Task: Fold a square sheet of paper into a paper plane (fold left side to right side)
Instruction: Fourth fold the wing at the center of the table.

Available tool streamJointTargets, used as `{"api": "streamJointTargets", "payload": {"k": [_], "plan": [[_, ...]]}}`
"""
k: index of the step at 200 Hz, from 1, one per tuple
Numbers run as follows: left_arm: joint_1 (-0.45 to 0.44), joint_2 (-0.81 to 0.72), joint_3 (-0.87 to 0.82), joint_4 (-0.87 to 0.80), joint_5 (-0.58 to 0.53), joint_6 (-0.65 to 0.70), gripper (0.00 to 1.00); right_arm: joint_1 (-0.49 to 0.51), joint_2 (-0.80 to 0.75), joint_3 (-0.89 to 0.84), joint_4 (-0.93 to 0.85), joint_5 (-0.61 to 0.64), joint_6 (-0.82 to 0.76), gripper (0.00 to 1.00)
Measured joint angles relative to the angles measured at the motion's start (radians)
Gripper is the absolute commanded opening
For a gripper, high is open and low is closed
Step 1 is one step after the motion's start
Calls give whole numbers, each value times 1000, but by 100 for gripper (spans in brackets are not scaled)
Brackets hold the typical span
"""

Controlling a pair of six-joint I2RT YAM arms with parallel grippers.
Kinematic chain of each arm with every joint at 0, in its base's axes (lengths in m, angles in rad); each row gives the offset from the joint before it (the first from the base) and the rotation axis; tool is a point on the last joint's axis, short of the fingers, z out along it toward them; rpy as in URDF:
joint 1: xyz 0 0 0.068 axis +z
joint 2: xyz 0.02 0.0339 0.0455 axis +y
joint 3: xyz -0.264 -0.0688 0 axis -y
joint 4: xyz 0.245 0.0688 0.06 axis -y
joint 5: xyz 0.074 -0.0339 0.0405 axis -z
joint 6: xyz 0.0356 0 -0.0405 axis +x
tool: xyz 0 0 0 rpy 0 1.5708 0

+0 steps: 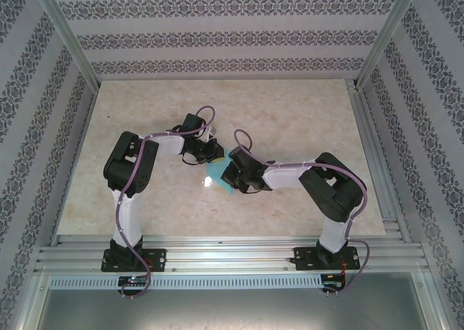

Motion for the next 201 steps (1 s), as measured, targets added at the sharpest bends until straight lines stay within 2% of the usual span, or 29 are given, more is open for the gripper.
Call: {"api": "streamJointTargets", "payload": {"k": [49,137,167,201], "plan": [[-1,4,9,-13,-2,0,12,2,-26,-22,-24,-3,-7,12],[-1,6,14,-21,-3,0,12,19,-92,-26,-183,-3,-80,12],[-1,6,17,-26,-3,0,12,18,-116,38,-321,-4,-114,11],[-1,8,19,-28,-3,0,12,14,-116,95,-301,6,-84,10]]}}
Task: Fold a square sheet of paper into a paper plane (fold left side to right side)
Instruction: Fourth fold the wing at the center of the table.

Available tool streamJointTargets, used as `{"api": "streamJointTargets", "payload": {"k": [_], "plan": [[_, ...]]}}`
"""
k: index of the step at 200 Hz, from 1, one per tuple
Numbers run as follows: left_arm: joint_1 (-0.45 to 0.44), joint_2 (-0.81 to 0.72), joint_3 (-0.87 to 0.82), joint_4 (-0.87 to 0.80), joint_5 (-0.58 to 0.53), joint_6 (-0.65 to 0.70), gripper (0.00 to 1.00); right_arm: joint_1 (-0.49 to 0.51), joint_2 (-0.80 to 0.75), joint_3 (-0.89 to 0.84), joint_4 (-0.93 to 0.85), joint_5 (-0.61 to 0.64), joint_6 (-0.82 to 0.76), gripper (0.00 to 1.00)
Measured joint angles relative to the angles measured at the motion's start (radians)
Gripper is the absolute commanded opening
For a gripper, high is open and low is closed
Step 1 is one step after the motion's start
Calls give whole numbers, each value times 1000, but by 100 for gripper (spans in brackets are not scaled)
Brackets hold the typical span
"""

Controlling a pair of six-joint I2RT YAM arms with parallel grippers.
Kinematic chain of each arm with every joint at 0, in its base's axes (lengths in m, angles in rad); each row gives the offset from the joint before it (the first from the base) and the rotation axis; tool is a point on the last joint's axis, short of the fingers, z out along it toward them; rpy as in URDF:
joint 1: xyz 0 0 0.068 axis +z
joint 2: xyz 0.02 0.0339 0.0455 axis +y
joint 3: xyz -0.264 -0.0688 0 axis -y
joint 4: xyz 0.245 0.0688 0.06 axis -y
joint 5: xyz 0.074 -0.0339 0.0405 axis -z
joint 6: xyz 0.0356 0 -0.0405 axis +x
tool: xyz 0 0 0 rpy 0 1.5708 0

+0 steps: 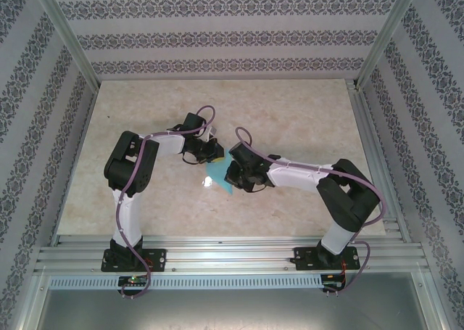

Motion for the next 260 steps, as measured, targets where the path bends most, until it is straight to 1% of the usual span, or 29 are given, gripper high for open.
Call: {"api": "streamJointTargets", "payload": {"k": [15,52,93,170,209,260], "plan": [[0,1,1,-1,0,0,12,-1,15,14,10,11,23,10],[0,5,13,-14,0,0,11,-1,125,97,36,20,40,10],[0,8,17,-19,0,0,11,-1,178,105,47,19,47,10],[0,10,20,-23,0,0,11,12,127,-7,119,15,51,10],[0,10,21,-23,0,0,11,32,74,-57,87,15,50,10],[0,12,24,-27,-1,0,11,47,57,-76,75,19,47,10]]}}
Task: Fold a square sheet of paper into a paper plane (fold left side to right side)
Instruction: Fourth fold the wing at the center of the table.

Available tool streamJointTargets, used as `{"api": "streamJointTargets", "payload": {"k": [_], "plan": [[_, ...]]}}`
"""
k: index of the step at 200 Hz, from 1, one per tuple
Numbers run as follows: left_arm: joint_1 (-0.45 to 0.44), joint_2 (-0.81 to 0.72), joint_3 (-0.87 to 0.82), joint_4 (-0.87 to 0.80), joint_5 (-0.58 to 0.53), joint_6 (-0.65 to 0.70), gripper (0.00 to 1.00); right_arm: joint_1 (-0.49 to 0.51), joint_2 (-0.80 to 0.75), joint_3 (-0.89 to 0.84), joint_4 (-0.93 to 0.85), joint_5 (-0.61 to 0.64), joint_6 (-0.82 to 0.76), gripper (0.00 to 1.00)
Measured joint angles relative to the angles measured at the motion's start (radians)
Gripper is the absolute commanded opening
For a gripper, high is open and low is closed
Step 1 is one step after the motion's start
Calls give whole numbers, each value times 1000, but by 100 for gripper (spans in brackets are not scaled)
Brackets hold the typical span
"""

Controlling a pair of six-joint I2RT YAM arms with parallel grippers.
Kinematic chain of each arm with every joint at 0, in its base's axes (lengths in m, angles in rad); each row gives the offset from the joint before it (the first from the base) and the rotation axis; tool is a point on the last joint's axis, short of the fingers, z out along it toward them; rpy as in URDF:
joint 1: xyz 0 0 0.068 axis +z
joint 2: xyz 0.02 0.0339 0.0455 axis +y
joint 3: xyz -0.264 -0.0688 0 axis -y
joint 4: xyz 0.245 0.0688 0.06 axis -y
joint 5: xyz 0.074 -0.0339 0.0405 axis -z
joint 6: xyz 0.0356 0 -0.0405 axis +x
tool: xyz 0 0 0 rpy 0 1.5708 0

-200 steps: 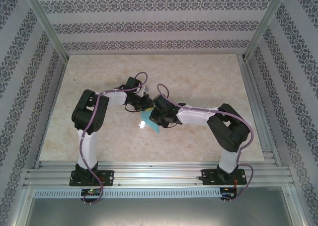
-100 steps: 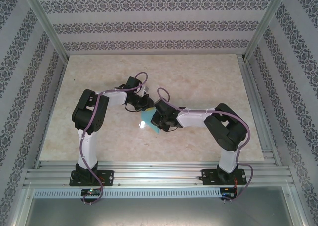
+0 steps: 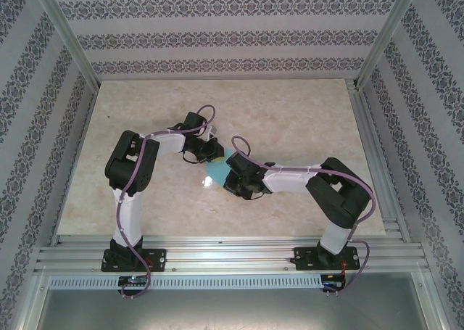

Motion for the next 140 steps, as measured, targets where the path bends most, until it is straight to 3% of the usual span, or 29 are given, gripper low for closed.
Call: {"api": "streamJointTargets", "payload": {"k": [140], "plan": [[0,3,8,-11,-2,0,11,13,-64,-79,11,-6,0,11]]}}
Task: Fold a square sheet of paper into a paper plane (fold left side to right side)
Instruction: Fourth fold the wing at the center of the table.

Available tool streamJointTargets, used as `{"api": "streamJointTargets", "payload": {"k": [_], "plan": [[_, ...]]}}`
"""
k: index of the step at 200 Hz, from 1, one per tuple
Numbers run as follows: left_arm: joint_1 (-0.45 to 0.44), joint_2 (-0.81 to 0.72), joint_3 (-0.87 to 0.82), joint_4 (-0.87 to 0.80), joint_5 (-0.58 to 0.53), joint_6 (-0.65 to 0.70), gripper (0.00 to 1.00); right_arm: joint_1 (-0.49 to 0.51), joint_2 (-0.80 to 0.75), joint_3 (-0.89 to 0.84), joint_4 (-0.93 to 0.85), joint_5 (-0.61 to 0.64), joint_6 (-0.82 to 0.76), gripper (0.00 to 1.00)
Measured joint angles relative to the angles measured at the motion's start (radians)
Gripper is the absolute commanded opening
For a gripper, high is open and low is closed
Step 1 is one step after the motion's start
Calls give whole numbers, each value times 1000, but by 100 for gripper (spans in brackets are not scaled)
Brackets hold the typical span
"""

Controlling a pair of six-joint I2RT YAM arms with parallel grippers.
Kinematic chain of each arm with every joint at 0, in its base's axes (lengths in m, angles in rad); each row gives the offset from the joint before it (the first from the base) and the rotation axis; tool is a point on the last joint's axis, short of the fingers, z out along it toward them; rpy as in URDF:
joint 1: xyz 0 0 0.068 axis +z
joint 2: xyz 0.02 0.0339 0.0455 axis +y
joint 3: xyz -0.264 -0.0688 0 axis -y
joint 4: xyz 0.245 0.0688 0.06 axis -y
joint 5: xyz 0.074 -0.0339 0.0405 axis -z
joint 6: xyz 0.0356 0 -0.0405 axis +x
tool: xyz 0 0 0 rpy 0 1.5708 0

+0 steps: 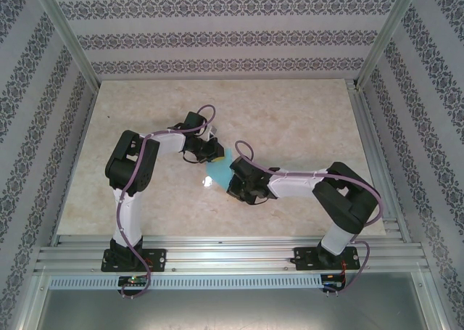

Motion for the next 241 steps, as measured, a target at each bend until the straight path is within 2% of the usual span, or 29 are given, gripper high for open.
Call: {"api": "streamJointTargets", "payload": {"k": [46,78,101,125,151,200,241], "plan": [[0,1,2,0,-1,0,11,0,-27,-19,-22,-6,-2,11],[0,2,3,0,0,0,12,-3,-76,-21,-133,-6,-45,13],[-2,2,4,1,0,0,12,-10,-108,23,-229,5,-103,15],[-5,2,6,0,-4,0,12,-16,-121,95,-238,10,-148,14],[-5,2,6,0,-5,0,12,-16,-70,158,-183,5,-158,13],[-6,2,6,0,-8,0,12,-29,126,265,-130,6,-154,13],[-6,3,8,0,-9,0,12,-35,148,224,-105,6,-125,13]]}}
